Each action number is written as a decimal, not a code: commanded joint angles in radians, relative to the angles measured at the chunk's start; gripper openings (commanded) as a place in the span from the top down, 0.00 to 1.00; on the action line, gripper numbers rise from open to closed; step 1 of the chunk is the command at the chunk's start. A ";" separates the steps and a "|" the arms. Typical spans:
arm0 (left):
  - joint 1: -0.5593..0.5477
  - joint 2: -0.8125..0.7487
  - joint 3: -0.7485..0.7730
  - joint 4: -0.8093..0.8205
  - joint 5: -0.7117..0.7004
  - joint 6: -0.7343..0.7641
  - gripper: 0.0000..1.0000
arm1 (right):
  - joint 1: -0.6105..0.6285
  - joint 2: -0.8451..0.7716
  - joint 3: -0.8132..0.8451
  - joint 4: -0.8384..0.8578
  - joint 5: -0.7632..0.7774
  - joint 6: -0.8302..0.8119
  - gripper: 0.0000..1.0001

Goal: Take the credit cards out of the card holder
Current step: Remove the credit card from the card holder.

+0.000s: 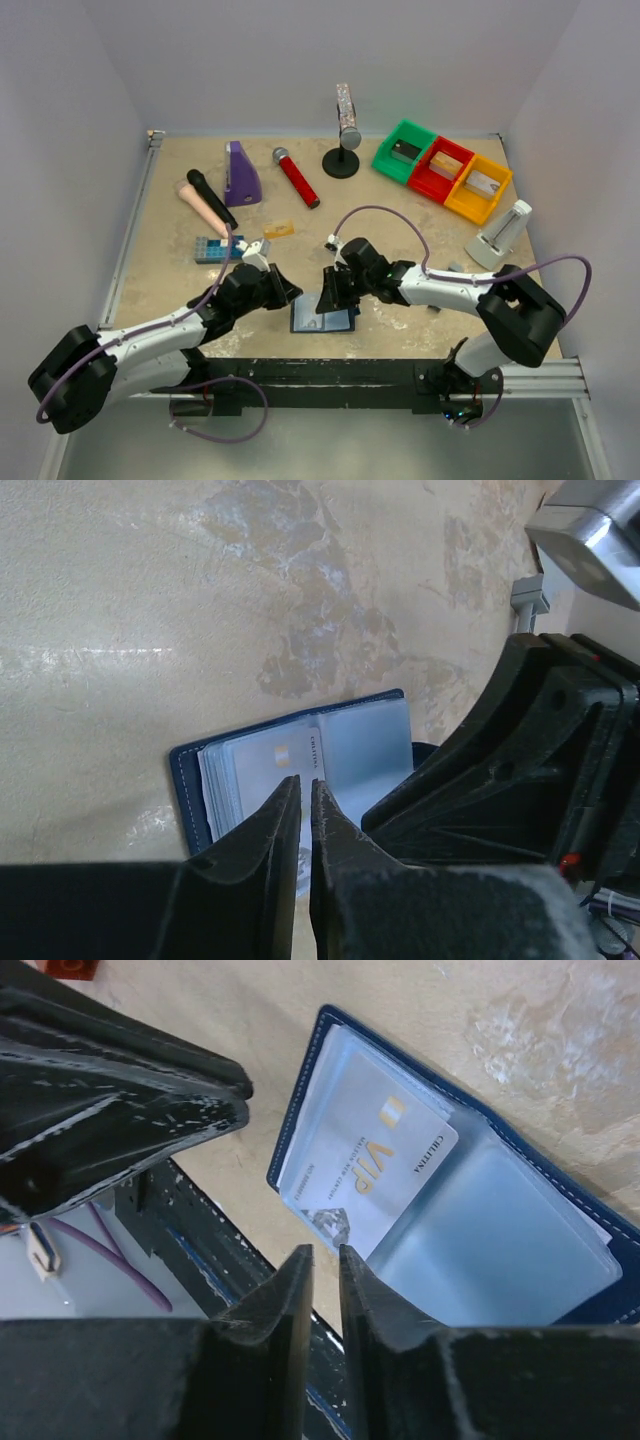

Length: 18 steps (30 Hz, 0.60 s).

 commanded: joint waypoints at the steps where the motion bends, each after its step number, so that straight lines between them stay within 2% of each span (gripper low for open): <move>1: 0.006 0.036 -0.026 0.101 0.010 -0.010 0.87 | -0.011 0.039 -0.019 0.183 -0.076 0.072 0.76; 10: 0.006 0.075 -0.069 0.140 0.010 -0.016 0.89 | -0.022 0.076 -0.074 0.188 -0.029 0.101 0.60; 18: 0.004 0.058 -0.092 0.206 0.066 -0.037 0.90 | -0.022 0.088 -0.088 0.165 0.007 0.106 0.56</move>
